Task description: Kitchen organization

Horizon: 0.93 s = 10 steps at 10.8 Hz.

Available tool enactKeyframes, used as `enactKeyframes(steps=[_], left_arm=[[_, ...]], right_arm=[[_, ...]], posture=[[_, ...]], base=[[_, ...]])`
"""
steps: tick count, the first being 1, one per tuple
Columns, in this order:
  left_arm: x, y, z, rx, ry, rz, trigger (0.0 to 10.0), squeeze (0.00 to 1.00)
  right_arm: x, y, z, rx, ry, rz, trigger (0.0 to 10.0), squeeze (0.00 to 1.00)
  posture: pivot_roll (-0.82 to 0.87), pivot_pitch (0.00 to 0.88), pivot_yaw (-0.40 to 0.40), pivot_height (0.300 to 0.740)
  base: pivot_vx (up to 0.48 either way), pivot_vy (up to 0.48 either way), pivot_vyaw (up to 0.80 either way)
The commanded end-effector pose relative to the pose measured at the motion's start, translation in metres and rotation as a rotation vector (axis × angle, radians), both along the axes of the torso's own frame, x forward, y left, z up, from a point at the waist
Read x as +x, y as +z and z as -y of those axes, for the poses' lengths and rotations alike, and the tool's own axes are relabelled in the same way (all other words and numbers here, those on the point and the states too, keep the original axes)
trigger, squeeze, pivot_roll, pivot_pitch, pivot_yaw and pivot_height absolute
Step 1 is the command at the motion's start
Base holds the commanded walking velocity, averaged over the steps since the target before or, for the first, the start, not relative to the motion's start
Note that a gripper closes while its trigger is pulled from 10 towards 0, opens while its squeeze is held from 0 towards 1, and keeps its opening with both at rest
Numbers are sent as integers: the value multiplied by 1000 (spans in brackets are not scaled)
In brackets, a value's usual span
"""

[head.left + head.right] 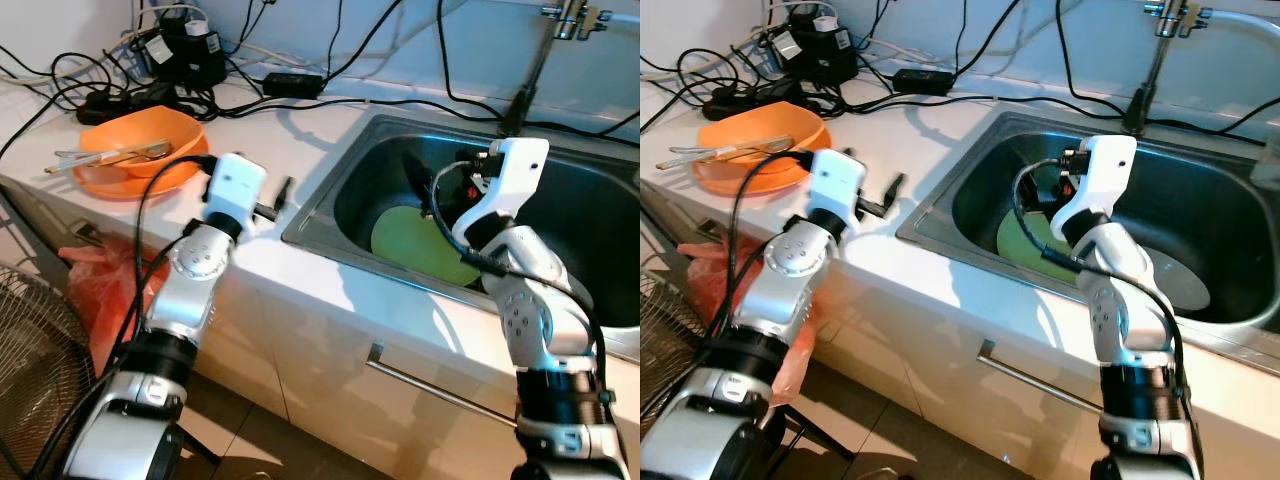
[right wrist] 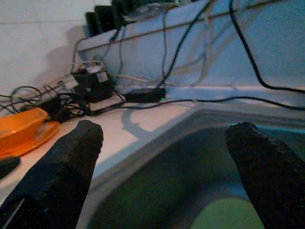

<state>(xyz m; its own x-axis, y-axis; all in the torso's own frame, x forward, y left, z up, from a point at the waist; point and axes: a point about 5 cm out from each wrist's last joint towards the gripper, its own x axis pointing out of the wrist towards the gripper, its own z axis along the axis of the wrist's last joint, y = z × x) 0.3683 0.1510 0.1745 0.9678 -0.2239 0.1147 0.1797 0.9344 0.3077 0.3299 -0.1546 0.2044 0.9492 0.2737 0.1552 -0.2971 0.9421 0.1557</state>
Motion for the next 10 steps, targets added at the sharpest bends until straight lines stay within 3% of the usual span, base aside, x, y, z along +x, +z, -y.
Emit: enactKeyframes(steps=[1, 2, 3, 6, 10], left_arm=[[3, 3, -8, -7, 45, 15, 10000, 286], [5, 1, -14, -12, 89, 4, 10000, 0], [7, -5, -22, -89, 132, -42, 10000, 0], [11, -4, -13, -202, 116, -65, 10000, 0], [14, -3, -19, -241, 168, -70, 10000, 0]], right_arm=[[-1, 0, -1, -7, -2, -6, 10000, 604], [-2, -1, -2, -7, -6, -13, 10000, 165], [-3, -2, -3, -12, -7, -19, 10000, 0], [-3, -3, -3, -19, -17, -26, 10000, 0], [-3, -2, -1, -30, -25, -30, 10000, 0]], posture=[[-31, 0, 59, 740], [-32, 0, 59, 740], [-34, 0, 59, 740], [-40, 0, 61, 740], [-43, 0, 60, 740]], base=[[0, 0, 0], [0, 0, 0], [0, 0, 0], [0, 0, -781], [0, 0, -781]])
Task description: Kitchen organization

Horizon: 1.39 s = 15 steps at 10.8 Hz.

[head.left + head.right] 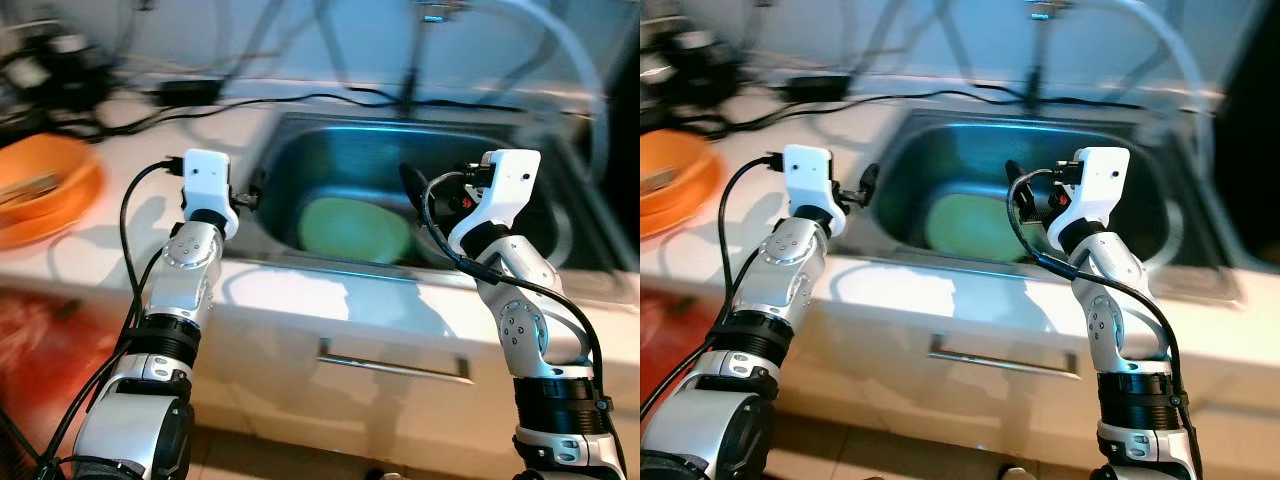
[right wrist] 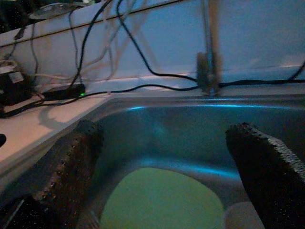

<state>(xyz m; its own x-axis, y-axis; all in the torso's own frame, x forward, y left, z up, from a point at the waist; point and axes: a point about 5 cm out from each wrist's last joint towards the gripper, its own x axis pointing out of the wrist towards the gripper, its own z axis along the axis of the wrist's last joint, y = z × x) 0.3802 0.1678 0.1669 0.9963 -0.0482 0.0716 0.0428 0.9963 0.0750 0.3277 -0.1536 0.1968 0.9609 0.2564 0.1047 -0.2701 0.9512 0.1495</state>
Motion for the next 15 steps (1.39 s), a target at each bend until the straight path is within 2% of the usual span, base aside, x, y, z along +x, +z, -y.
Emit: enactKeyframes(steps=[1, 5, 9, 13, 15], left_arm=[[3, 4, -4, -21, 36, 0, 10000, 0], [4, 3, -3, -39, 38, -21, 10000, 0], [4, 5, -1, -48, 26, -33, 10000, 0], [5, 4, 0, -39, 28, -45, 10000, 0], [5, 3, 2, -33, 16, -47, 10000, 0]], right_arm=[[0, 6, 2, -14, -5, 18, 10000, 0], [-1, 6, 0, -16, -3, 20, 10000, 0], [0, 7, 0, -21, -2, 18, 10000, 0], [1, 9, 2, -23, -10, 21, 10000, 0], [0, 9, 2, -23, -12, 21, 10000, 0]], posture=[[-42, 0, 58, 740], [-47, 0, 60, 740], [-47, 0, 59, 740], [-52, 0, 63, 740], [-52, 0, 63, 740]], base=[[0, 0, -763], [0, 0, 0], [0, 252, 0], [0, 448, 0], [0, 0, 0]])
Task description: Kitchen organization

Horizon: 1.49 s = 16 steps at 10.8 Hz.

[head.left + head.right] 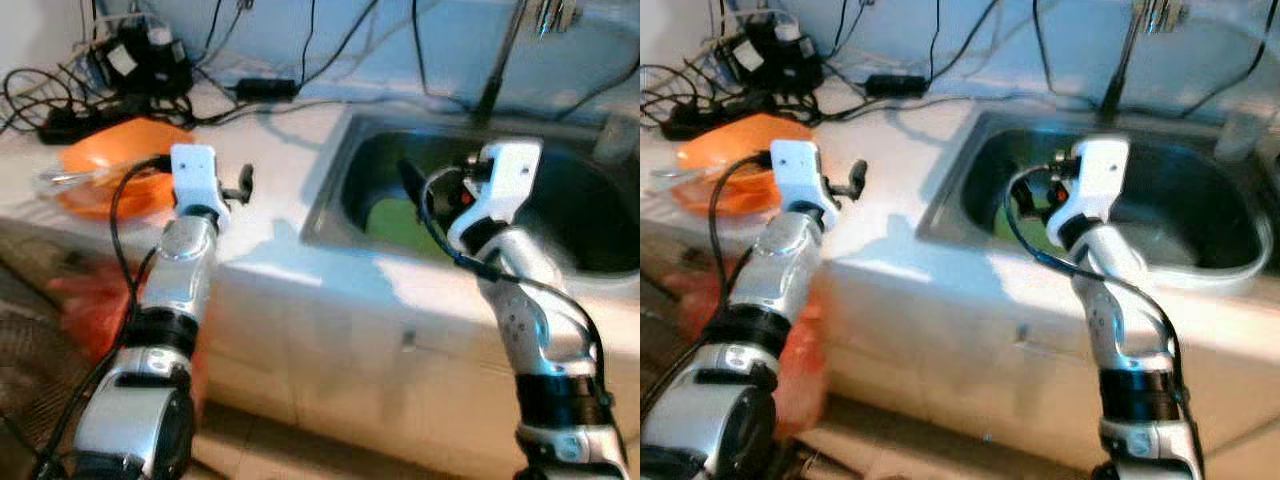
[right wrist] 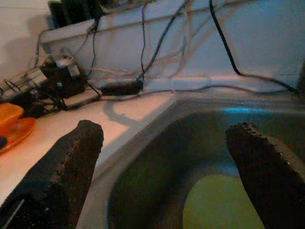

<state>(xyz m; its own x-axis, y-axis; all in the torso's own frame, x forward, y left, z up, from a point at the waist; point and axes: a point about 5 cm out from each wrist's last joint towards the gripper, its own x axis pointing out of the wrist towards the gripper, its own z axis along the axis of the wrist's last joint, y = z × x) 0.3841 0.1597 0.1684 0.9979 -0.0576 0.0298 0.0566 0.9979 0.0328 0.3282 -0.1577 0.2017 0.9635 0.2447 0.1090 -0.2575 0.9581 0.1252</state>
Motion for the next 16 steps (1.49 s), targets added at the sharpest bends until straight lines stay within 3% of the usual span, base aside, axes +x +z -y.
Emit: enactKeyframes(steps=[1, 9, 13, 16], left_arm=[[0, 3, 0, 25, -32, 13, 10000, 0], [-2, 5, 13, 5, -102, 25, 10000, 0], [-5, 40, 26, -11, -173, 194, 10000, 0], [-10, 64, 41, -13, -243, 288, 10000, 0]], right_arm=[[0, 4, -1, -1, 0, 9, 10000, 0], [1, 6, 3, -23, -20, 24, 10000, 0], [-2, 39, 15, -114, -144, 230, 10000, 0], [-2, 50, 12, -142, -149, 279, 10000, 0]], posture=[[-52, 0, 63, 740], [-57, 0, 64, 740], [-59, 0, 65, 740], [-60, 0, 64, 740]], base=[[0, 0, 0], [0, 0, 0], [324, 0, 0], [431, 0, 0]])
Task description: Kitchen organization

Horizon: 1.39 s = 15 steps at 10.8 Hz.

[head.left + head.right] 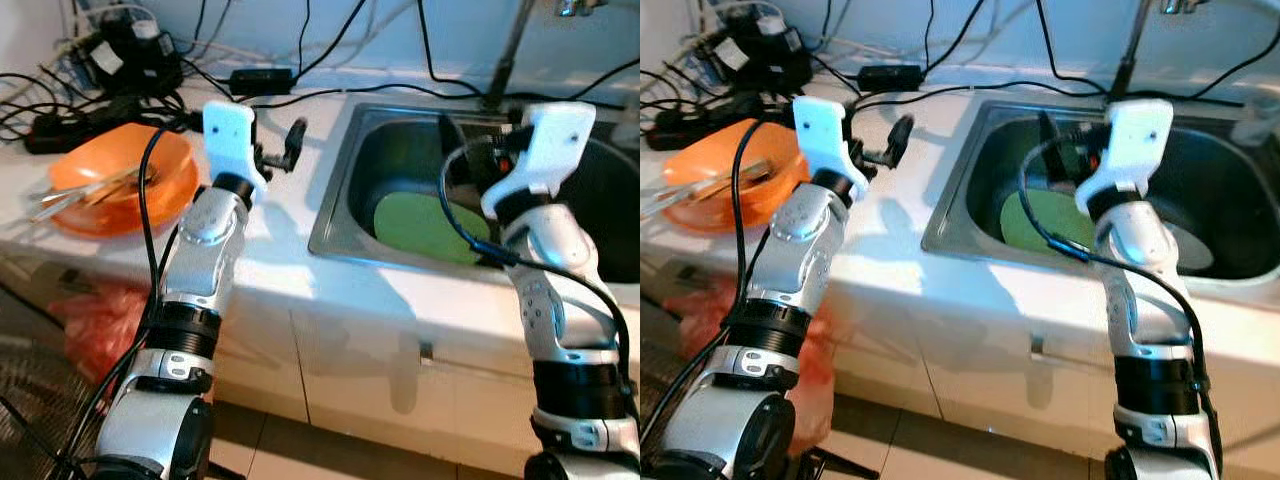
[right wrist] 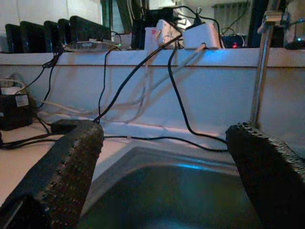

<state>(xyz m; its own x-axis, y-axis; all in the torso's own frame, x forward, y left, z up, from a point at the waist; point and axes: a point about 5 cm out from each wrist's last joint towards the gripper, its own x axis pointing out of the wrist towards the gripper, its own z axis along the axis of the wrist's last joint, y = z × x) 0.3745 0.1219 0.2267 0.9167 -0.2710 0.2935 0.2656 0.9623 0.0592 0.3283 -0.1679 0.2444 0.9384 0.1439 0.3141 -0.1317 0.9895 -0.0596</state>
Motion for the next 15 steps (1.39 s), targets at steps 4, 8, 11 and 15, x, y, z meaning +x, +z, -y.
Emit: enactKeyframes(steps=[4, 8, 11, 15], left_arm=[[-3, 4, 2, -8, -22, 3, 10000, 0], [-6, 2, 3, -25, -36, -6, 10000, 0], [-5, -7, -7, 27, 111, -40, 10000, 0], [-5, -14, -7, 39, 123, -76, 10000, 0]], right_arm=[[-3, 4, 0, -19, -9, 28, 10000, 0], [-3, 1, -2, -19, 4, 13, 10000, 0], [-1, 0, -3, 3, 70, -35, 10000, 0], [0, 0, -8, 13, 184, -108, 10000, 0]], posture=[[-61, 0, 66, 740], [-59, 0, 62, 740], [-59, 0, 62, 740], [-56, 0, 64, 740]], base=[[345, 0, 0], [0, 0, 0], [0, 0, 0], [0, 0, 0]])
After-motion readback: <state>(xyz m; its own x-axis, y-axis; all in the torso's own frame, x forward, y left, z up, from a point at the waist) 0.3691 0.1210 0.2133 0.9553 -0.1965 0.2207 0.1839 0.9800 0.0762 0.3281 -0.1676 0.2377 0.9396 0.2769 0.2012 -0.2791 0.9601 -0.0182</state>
